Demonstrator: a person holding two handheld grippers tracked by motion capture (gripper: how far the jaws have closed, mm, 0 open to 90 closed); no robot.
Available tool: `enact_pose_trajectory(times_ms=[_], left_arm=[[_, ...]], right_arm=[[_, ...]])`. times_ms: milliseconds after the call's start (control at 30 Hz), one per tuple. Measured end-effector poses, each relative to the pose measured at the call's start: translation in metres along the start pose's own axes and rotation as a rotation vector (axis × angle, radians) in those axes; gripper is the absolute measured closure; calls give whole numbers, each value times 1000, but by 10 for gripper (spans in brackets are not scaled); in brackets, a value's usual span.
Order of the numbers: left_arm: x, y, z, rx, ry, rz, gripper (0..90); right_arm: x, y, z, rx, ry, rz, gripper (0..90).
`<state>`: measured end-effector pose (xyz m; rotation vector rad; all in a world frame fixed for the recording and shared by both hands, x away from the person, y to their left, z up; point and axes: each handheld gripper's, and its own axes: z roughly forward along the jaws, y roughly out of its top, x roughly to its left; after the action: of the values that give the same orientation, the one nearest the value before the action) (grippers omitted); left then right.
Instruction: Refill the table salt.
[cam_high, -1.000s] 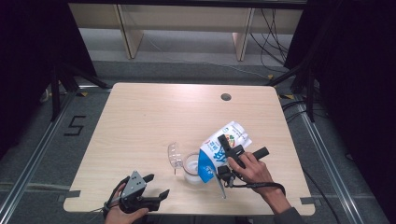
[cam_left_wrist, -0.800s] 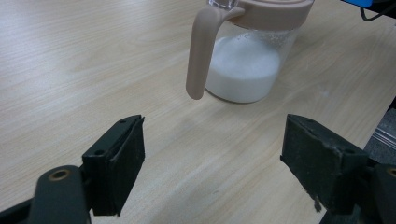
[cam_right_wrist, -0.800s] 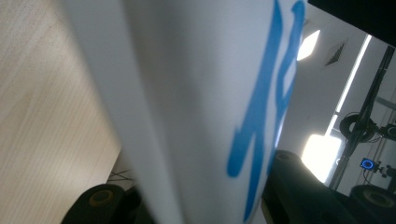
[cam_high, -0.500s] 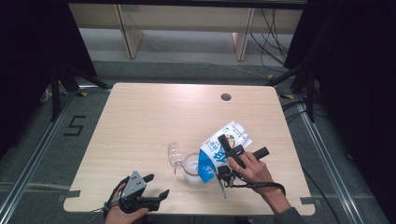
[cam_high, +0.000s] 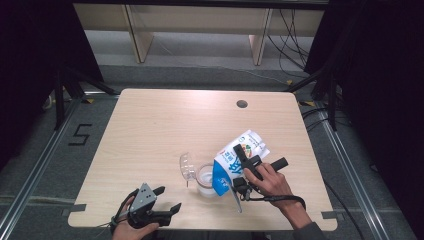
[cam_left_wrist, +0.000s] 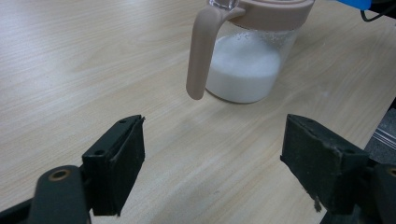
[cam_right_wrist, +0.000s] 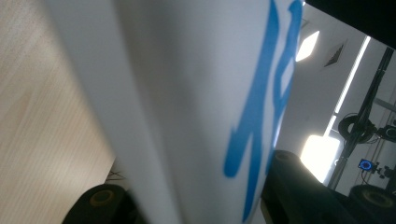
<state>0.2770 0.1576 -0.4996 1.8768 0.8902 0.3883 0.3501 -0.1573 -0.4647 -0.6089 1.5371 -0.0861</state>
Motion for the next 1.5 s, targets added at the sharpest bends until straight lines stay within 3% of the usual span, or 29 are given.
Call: enact_pose_trajectory(times_ms=[267,333,400,467,633,800,1100,1267,1333,1367,1400,1500], left_arm=[[0,0,0,0,0,0,209],[0,0,0,1,0,0,209],[0,0,0,0,0,-1,209],[0,0,0,0,0,0,209],[0,0,0,0,0,-1,209],[0,0,0,1,0,0,209],[0,0,0,1,0,0,209],[0,0,0,1,0,0,209],[1,0,0,1,-2,13,209],[0,0,0,2,-1,-1,209],[0,0,0,1,1,2,209],[0,0,-1,2,1,12,210]], right_arm=[[2,0,1,-6,-6,19,776],[0,0,1,-15,-12,-7,776],[1,0,0,4,12,15,777],[1,0,0,-2,-8,9,777],[2,-1,1,2,21,52,777],[0,-1,1,-11,12,37,777],[3,-1,1,-19,28,141,777],[2,1,2,-38,37,141,777],[4,0,2,-40,50,176,777],[1,0,2,-50,42,151,777],[3,0,2,-39,60,179,777],[0,0,2,-55,56,172,777]])
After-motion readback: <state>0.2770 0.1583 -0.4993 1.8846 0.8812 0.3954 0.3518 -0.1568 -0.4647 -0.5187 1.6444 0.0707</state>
